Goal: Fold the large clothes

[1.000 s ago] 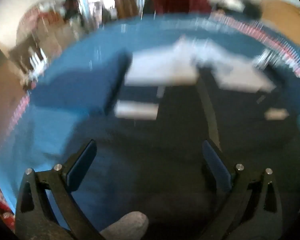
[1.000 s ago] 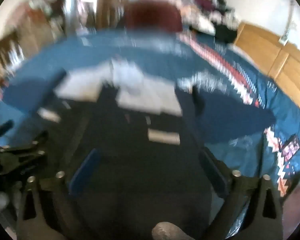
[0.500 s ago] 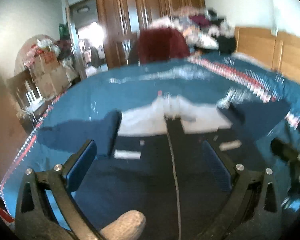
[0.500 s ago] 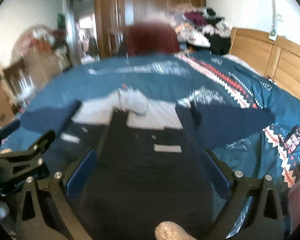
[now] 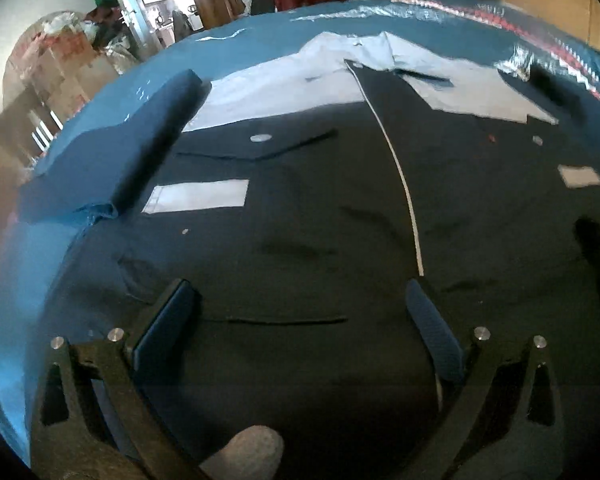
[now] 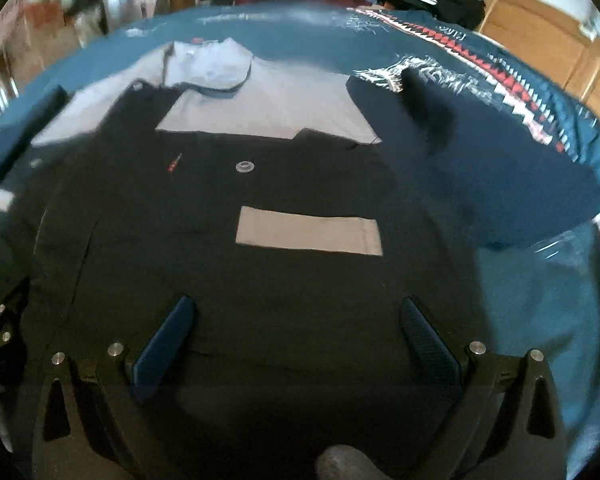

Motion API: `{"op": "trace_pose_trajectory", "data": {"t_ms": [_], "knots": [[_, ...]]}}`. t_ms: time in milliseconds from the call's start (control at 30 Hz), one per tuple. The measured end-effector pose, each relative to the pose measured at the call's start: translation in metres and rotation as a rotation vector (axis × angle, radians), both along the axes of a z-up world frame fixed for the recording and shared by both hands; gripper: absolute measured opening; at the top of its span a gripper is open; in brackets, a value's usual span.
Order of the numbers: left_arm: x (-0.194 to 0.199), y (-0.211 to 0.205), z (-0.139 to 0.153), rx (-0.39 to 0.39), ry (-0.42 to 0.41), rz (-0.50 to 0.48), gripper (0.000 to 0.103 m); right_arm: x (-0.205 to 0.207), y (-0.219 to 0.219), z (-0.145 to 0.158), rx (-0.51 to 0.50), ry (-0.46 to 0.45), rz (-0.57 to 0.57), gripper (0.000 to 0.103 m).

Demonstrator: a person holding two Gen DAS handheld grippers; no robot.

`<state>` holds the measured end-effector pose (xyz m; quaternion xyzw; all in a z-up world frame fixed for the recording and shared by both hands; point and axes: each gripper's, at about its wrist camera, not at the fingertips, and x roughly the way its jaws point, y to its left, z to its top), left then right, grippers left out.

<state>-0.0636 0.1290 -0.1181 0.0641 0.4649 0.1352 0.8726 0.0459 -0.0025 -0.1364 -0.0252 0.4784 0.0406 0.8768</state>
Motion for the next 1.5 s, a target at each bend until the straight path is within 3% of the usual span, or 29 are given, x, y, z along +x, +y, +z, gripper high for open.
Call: {"op": "trace_pose_trajectory", "data": {"t_ms": [100, 500, 900, 1500], "knots": [[-0.006, -0.002, -0.001, 0.007, -0.004, 0.0, 0.103, 0.001, -0.017, -0.009, 0.093, -0.032, -0.026, 0.103], [0.007, -0.002, 0.012, -0.019, 0.001, 0.022, 0.103, 0.013, -0.025, -0.017, 0.07, -0.041, -0.027, 0.103], [0.011, -0.005, 0.019, -0.026, 0.026, 0.035, 0.103, 0.004, -0.004, -0.02, 0.037, -0.036, -0.044, 0.103], [0.011, -0.008, 0.022, -0.029, 0.048, 0.042, 0.103, 0.005, -0.004, -0.019, 0.053, -0.033, -0.046, 0.103]]}}
